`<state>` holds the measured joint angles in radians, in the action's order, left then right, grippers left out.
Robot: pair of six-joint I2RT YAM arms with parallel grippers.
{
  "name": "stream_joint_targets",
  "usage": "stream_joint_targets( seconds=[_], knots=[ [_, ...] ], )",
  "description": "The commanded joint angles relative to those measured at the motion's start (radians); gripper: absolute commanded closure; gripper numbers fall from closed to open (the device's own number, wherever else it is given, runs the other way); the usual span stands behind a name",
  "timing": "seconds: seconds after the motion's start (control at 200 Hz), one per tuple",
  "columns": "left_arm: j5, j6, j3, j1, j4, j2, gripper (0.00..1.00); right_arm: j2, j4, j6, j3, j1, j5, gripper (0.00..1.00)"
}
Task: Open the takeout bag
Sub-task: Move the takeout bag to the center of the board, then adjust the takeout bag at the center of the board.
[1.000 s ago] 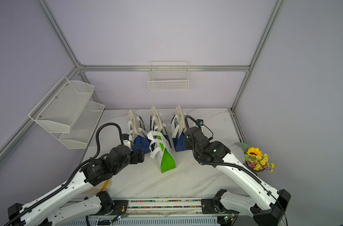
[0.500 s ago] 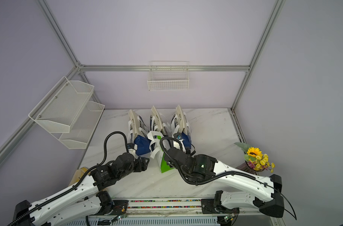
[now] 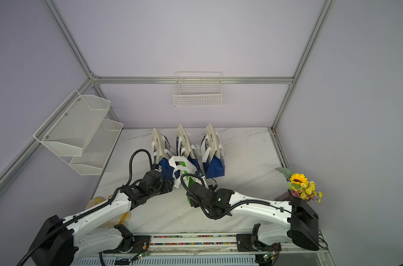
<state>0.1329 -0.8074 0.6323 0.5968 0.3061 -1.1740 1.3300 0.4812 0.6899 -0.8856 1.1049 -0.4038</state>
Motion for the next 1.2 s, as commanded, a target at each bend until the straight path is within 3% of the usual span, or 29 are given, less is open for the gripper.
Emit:
stream_joint_targets(
  seconds=[0.0,0.19,0.275,0.365,0.46,0.62,0.76,1.07,1.195],
  knots=[
    [0.0,0.066,0.107,-0.05,-0.067,-0.078,0.41,0.023,-0.185,-0.015,0.032,-0.085,0.08,0.24],
    [0.002,0.126,0.207,-0.112,-0.082,-0.204,0.43,0.099,-0.305,-0.064,0.027,-0.179,0.145,0.27],
    [-0.048,0.138,0.248,-0.128,-0.072,-0.229,0.44,0.135,-0.302,-0.076,0.003,-0.197,0.132,0.27],
    [-0.114,0.135,0.265,-0.114,-0.071,-0.262,0.42,0.133,-0.279,-0.076,0.003,-0.216,0.113,0.27],
    [-0.104,0.134,0.249,-0.06,-0.06,-0.247,0.39,0.071,-0.195,-0.096,0.0,-0.218,0.084,0.27],
    [-0.077,0.125,0.211,0.042,-0.004,-0.113,0.36,-0.102,0.071,-0.144,-0.102,-0.101,-0.016,0.27],
    [0.018,0.034,0.157,0.048,0.114,0.046,0.34,-0.161,0.27,-0.152,-0.305,-0.045,-0.031,0.26],
    [0.038,-0.019,0.106,0.023,0.267,0.292,0.33,0.082,0.29,-0.228,-0.619,-0.045,0.04,0.33],
    [0.017,-0.02,0.113,0.024,0.301,0.355,0.33,0.163,0.31,-0.229,-0.672,-0.048,-0.082,0.27]
  ],
)
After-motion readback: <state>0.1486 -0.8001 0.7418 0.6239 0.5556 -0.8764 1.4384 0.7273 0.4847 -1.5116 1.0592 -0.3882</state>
